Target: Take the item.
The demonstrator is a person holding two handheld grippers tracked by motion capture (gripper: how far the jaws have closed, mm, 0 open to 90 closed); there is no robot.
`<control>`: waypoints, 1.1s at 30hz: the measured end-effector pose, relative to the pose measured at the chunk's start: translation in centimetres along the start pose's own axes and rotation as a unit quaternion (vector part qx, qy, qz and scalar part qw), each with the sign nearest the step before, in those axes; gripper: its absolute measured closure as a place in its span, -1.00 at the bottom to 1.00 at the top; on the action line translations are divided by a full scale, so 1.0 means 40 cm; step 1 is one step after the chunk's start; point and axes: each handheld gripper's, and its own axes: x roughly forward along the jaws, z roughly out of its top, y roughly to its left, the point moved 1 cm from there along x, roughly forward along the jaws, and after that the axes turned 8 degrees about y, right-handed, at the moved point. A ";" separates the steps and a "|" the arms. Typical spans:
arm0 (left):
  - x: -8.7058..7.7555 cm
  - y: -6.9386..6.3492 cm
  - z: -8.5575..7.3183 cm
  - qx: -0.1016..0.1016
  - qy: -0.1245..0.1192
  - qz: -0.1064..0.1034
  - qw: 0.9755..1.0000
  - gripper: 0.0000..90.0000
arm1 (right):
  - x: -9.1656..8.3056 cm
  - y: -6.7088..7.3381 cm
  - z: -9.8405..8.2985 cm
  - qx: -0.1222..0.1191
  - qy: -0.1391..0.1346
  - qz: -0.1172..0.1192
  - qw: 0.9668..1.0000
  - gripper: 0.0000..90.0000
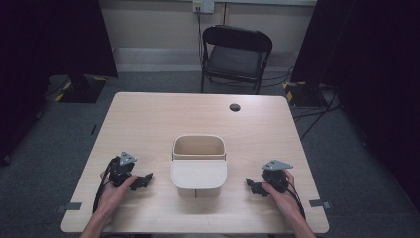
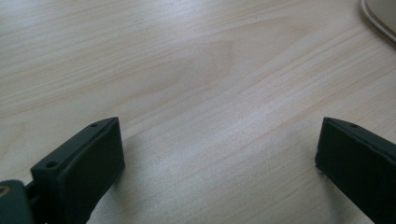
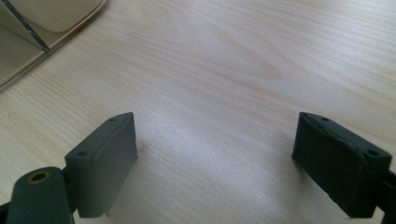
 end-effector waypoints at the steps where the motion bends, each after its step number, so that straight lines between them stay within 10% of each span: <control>1: 0.000 0.000 0.000 0.000 0.000 0.000 1.000 -0.97 | 0.000 0.000 0.000 -0.001 -0.001 0.000 1.000 -0.71; 14: -0.030 -0.002 0.001 -0.011 -0.025 -0.010 1.000 -0.62 | 0.000 0.000 0.000 -0.001 0.000 0.001 1.000 -0.71; 33: -0.099 -0.074 0.035 0.060 -0.080 -0.073 0.992 -0.59 | 0.000 0.000 0.000 -0.001 0.000 0.000 1.000 -0.71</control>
